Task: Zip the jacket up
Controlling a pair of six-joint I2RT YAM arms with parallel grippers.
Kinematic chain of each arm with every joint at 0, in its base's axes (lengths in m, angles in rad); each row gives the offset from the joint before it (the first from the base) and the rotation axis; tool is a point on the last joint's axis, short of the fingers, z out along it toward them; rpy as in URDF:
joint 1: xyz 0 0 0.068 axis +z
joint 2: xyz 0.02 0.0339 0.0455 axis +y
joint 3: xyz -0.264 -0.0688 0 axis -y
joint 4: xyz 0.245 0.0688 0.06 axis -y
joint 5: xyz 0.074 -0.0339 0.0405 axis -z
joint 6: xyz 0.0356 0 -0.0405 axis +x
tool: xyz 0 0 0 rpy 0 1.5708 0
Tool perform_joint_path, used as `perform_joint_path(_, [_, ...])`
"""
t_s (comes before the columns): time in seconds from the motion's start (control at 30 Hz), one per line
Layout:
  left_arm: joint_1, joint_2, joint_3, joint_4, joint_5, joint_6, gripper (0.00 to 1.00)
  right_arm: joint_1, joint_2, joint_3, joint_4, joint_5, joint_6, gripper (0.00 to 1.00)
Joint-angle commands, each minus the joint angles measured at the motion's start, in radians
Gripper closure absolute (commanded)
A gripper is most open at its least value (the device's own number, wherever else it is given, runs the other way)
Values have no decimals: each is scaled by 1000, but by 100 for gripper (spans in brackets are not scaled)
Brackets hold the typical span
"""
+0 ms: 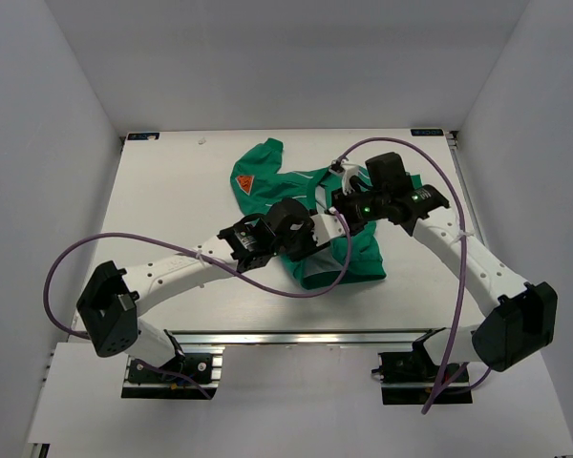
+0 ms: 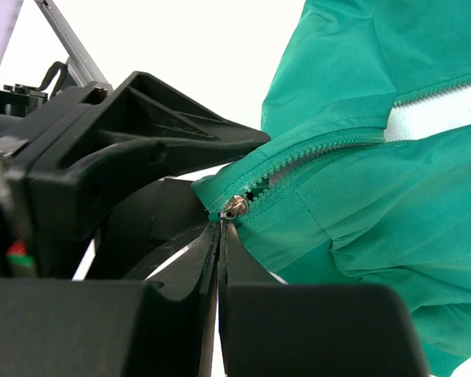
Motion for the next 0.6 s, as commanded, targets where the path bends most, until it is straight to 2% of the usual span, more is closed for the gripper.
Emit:
perform_joint_path(0.0, [-8,-56,-6,24,30,8,49,-1,10,35,2,-26,2,100])
perform_joint_path(0.27, [-10,-48,-1,29,30,15,53,-1,17,41,-4,-24,-7,100])
perform_joint_path(0.33, [-10,-40,6,24,30,15,64,-1,17,41,-6,-22,-4,100])
perform_joint_path(0.37, [-10,-33,15,17,37,15,91,-1,17,41,-6,-21,-4,100])
perform_joint_path(0.4, [-11,-31,19,13,60,15,100,-1,19,41,-6,-7,-2,100])
perform_joint_path(0.57, [-13,-48,8,3,109,26,100,-1,13,47,26,72,-7,100])
